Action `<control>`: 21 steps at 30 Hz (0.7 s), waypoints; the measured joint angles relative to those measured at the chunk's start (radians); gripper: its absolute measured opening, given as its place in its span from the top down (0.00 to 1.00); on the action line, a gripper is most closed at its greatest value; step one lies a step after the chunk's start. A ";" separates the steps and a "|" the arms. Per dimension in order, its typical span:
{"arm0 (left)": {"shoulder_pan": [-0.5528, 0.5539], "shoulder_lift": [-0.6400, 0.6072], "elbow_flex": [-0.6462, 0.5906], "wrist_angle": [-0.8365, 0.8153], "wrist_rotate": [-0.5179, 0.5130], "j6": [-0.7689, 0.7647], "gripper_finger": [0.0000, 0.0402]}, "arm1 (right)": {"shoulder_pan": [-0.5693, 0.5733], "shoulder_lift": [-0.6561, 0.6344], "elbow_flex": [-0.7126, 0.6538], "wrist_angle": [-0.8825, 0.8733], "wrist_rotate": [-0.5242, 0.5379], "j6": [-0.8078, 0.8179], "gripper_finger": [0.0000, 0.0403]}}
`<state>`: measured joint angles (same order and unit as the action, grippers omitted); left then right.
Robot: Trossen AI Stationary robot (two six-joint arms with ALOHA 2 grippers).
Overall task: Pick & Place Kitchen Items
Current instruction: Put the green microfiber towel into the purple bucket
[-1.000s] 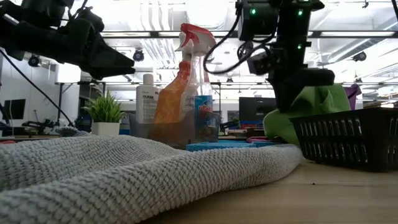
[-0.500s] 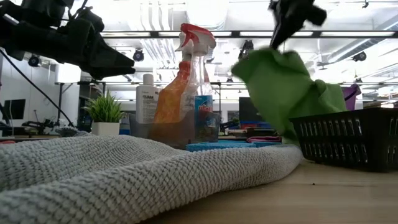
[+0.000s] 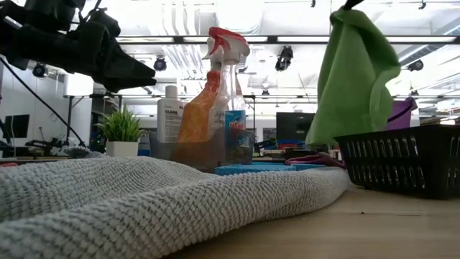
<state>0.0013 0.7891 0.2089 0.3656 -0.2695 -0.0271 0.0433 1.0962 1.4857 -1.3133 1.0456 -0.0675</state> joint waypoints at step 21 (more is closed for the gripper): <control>0.000 0.000 0.000 0.000 0.000 0.000 0.34 | -0.230 0.081 -0.231 -0.216 -0.448 0.270 0.96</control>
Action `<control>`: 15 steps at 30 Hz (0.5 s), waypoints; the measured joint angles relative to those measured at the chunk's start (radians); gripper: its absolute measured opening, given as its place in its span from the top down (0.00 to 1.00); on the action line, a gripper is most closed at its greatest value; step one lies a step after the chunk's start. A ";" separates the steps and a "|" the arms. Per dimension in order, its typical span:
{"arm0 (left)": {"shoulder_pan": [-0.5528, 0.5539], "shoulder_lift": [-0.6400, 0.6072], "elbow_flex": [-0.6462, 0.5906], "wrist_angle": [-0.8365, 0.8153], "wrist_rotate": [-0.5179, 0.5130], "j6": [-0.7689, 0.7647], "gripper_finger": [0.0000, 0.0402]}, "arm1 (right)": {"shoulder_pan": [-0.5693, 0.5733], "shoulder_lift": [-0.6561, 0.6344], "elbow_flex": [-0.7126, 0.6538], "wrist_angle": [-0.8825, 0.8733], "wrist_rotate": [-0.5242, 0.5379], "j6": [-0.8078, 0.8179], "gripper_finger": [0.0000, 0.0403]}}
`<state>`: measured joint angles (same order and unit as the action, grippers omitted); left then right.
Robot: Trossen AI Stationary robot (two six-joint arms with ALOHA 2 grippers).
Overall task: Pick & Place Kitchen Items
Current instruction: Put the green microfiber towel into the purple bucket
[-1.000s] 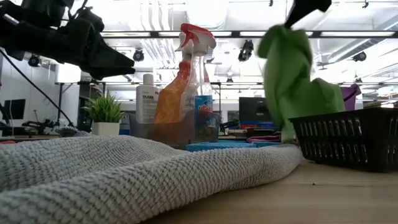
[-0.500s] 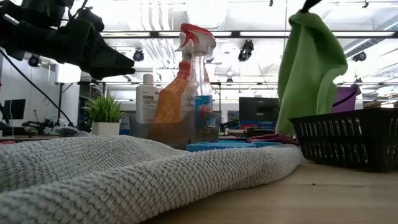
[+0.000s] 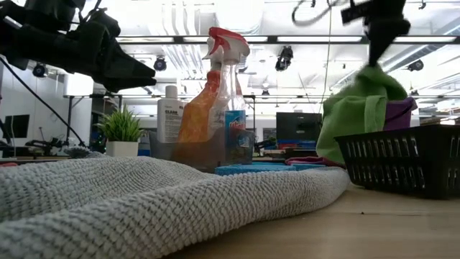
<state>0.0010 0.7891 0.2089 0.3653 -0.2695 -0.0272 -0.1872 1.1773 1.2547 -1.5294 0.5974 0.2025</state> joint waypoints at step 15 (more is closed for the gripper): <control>0.000 0.000 0.000 0.001 0.000 0.000 0.34 | -0.158 0.064 -0.354 0.362 -0.228 -0.154 0.96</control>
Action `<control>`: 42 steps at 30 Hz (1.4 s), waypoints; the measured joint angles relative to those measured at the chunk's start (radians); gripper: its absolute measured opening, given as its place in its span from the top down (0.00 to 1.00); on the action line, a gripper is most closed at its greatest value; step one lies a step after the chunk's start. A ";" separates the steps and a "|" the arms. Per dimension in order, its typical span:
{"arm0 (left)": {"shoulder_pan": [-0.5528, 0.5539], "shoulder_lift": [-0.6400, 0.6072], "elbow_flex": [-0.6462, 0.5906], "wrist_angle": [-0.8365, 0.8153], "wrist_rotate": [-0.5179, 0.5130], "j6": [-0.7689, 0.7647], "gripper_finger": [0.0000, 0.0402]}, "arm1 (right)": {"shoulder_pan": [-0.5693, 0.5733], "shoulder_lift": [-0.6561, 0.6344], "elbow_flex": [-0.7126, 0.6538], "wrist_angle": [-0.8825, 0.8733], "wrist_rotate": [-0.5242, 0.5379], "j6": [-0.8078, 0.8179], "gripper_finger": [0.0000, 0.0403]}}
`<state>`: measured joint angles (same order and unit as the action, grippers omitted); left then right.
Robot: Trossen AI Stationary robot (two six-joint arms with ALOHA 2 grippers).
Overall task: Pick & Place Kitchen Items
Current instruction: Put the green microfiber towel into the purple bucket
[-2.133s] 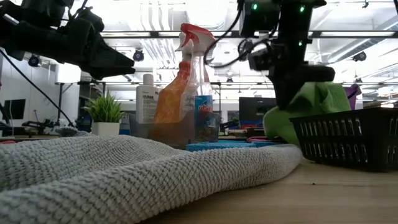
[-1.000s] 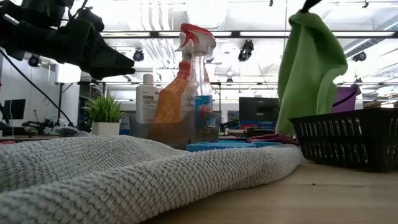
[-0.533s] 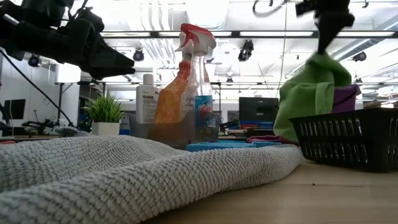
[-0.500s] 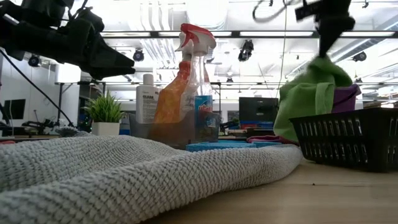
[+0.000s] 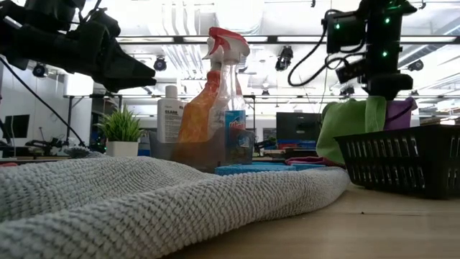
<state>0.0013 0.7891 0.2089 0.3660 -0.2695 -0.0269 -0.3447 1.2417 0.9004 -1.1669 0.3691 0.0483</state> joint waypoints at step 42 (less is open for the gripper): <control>0.000 0.000 0.000 0.000 0.000 0.000 0.34 | 0.513 -0.035 0.120 0.008 0.143 -0.083 0.40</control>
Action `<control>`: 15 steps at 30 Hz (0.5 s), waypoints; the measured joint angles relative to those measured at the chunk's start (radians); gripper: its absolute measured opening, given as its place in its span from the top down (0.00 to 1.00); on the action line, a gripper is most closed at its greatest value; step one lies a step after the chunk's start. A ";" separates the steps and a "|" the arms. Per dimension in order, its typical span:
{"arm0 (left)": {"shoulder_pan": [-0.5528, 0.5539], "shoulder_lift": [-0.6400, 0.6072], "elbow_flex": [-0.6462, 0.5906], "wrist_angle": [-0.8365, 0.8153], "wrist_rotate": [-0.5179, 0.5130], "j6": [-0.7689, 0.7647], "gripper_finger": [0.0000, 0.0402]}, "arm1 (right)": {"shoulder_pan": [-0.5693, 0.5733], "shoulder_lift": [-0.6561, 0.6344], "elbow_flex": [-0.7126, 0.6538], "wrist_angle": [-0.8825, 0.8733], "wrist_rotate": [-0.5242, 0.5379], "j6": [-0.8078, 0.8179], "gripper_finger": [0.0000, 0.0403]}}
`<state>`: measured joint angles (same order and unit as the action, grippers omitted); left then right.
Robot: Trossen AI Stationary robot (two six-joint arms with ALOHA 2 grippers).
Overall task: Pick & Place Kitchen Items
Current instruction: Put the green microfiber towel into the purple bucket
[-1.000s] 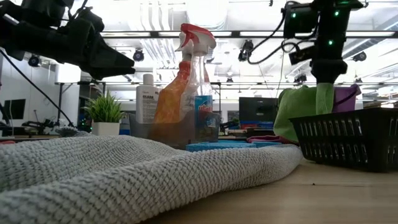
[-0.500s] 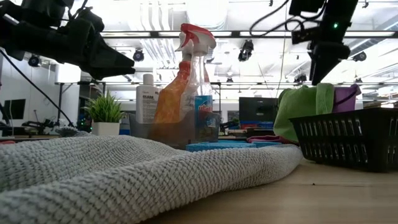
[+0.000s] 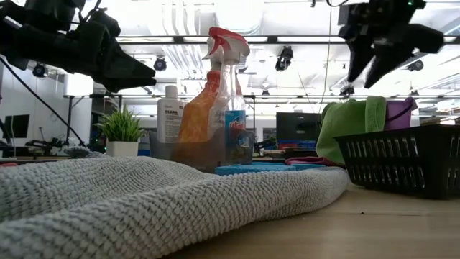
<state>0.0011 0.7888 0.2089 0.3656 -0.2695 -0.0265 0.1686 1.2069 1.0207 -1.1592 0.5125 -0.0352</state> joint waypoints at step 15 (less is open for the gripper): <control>0.000 0.000 0.000 0.000 0.000 0.000 0.34 | 0.098 0.297 0.013 -0.078 0.014 -0.003 0.40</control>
<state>0.0013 0.7888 0.2089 0.3653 -0.2695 -0.0265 0.2668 1.5035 1.0339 -1.2370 0.5262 -0.0386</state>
